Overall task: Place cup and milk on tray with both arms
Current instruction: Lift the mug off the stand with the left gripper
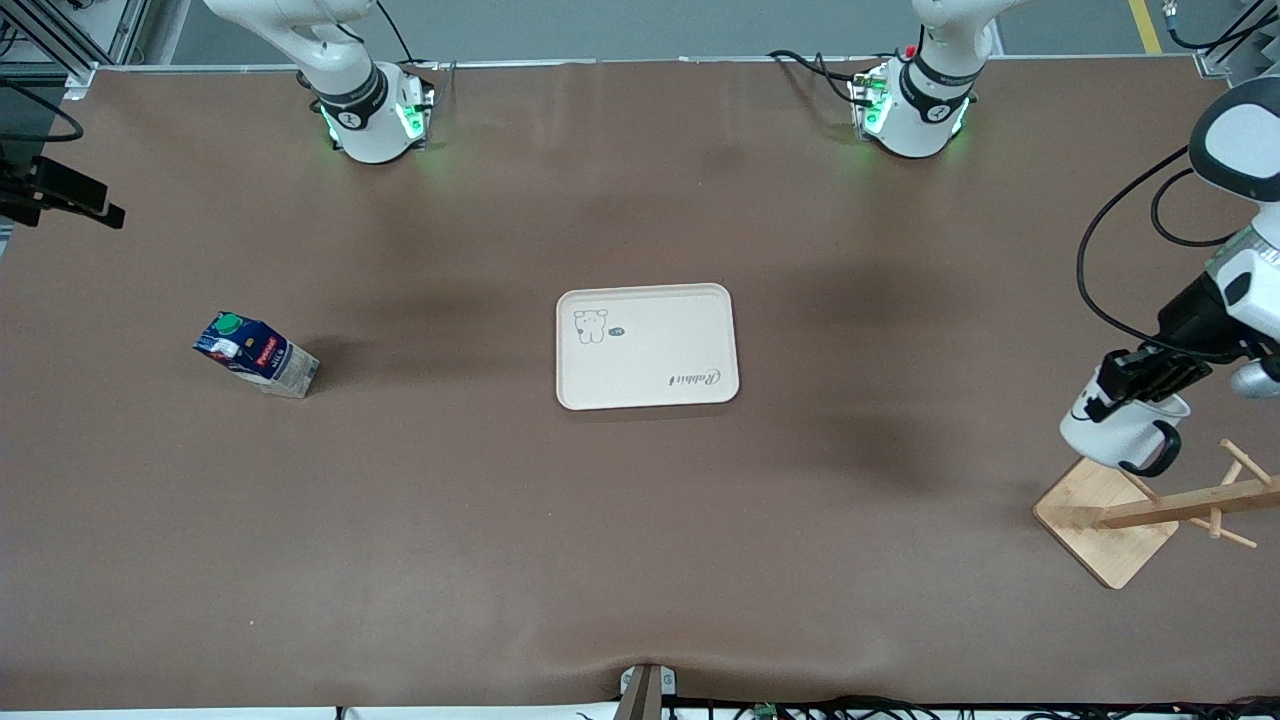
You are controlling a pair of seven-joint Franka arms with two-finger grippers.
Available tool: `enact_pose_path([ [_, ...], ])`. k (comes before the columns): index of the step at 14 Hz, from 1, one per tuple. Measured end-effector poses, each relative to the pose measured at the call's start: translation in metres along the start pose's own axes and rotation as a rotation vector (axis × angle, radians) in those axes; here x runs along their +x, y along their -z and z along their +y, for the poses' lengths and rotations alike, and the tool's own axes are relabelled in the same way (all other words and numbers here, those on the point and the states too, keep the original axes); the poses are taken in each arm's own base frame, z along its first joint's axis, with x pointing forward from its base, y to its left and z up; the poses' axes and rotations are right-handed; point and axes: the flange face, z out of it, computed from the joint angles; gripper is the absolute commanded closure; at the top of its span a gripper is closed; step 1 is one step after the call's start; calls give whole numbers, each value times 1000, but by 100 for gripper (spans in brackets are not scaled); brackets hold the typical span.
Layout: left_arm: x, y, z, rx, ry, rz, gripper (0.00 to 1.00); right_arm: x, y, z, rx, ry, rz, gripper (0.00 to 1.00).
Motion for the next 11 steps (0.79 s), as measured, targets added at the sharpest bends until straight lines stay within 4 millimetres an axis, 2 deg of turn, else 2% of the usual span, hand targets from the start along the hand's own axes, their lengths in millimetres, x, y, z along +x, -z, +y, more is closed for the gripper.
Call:
enact_pose_path([
  [3, -11, -2, 46, 67, -41, -99, 100, 0, -1, -5, -32, -8, -5, 0],
  [5, -25, -15, 76, 92, -28, -153, 100, 0, -1, -8, -41, -74, -3, 0],
  [8, -56, -38, 132, 105, -49, -239, 100, 1, -1, -8, -42, -106, 2, 0],
  [11, -96, -59, 193, 111, -58, -317, 100, 1, -2, -8, -42, -107, -1, 0],
])
